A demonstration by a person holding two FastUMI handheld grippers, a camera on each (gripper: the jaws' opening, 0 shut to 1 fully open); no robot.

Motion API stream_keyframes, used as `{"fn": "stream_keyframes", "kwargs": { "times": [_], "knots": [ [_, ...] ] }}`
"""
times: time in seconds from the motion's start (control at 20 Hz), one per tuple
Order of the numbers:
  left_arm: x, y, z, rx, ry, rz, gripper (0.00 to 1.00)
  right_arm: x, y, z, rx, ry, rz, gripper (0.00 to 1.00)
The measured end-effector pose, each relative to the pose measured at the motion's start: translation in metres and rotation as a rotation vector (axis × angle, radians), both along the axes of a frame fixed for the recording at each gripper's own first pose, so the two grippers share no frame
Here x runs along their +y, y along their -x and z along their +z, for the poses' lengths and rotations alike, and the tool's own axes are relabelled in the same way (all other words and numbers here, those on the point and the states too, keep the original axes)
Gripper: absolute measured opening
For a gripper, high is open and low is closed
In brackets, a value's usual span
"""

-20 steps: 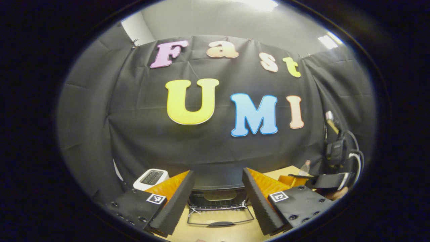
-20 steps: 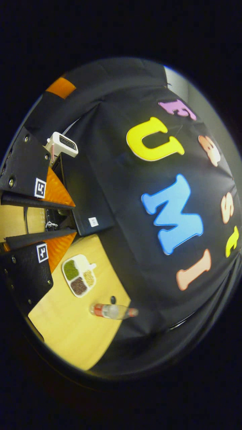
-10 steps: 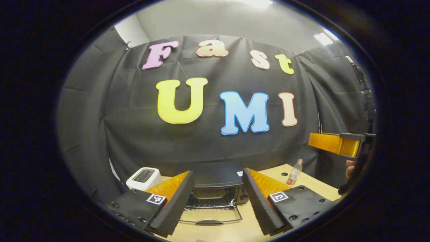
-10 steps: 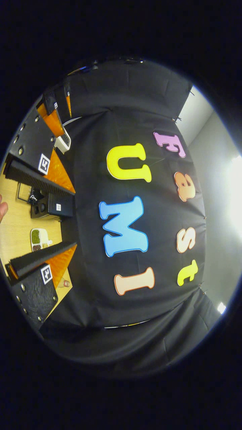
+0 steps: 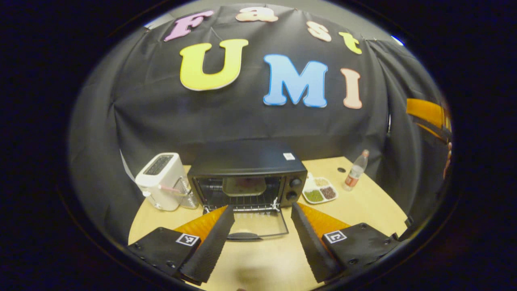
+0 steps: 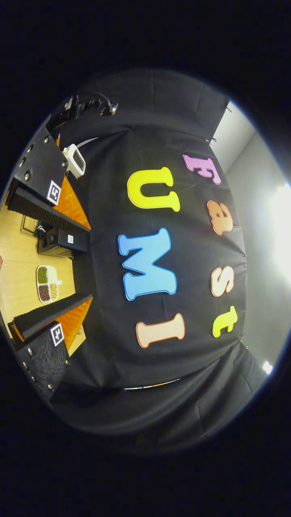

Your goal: Open the electric oven with the left hand, put the food in, and close the electric oven.

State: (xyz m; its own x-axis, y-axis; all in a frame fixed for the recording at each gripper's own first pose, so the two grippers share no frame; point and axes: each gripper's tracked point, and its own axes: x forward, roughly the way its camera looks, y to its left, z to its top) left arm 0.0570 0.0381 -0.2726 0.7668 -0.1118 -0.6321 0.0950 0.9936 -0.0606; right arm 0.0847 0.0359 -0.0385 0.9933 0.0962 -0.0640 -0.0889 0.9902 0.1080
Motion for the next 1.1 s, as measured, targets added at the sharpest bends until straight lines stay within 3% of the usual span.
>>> {"fn": "stream_keyframes", "kwargs": {
  "times": [0.05,0.45,0.5,0.65,0.7,0.8,0.95,1.0,1.1],
  "knots": [
    [-0.001,0.002,-0.018,0.06,0.006,0.0,0.96,-0.003,-0.001,-0.001,0.002,0.003,-0.007,0.91],
    [0.015,0.022,-0.105,0.359,-0.044,0.002,0.96,-0.032,-0.006,-0.018,0.069,-0.041,-0.094,0.91],
    [0.018,0.025,-0.115,0.394,-0.054,-0.007,0.92,-0.034,-0.008,-0.021,0.076,-0.046,-0.103,0.91],
    [0.023,0.031,-0.142,0.482,-0.055,-0.02,1.0,-0.038,-0.011,-0.03,0.096,-0.047,-0.123,0.91],
    [0.027,0.032,-0.152,0.511,-0.055,-0.013,0.96,-0.037,-0.013,-0.032,0.1,-0.045,-0.126,0.91],
    [0.034,0.032,-0.17,0.566,-0.058,-0.003,1.0,-0.037,-0.016,-0.038,0.113,-0.037,-0.134,0.91],
    [0.041,0.024,-0.193,0.614,-0.061,-0.001,0.92,-0.039,-0.019,-0.044,0.13,-0.034,-0.152,0.91],
    [0.042,0.024,-0.201,0.636,-0.054,0.003,1.0,-0.039,-0.021,-0.045,0.134,-0.037,-0.159,0.91],
    [0.044,0.024,-0.215,0.68,-0.053,0.007,0.97,-0.039,-0.024,-0.048,0.143,-0.045,-0.168,0.91]
  ]
}}
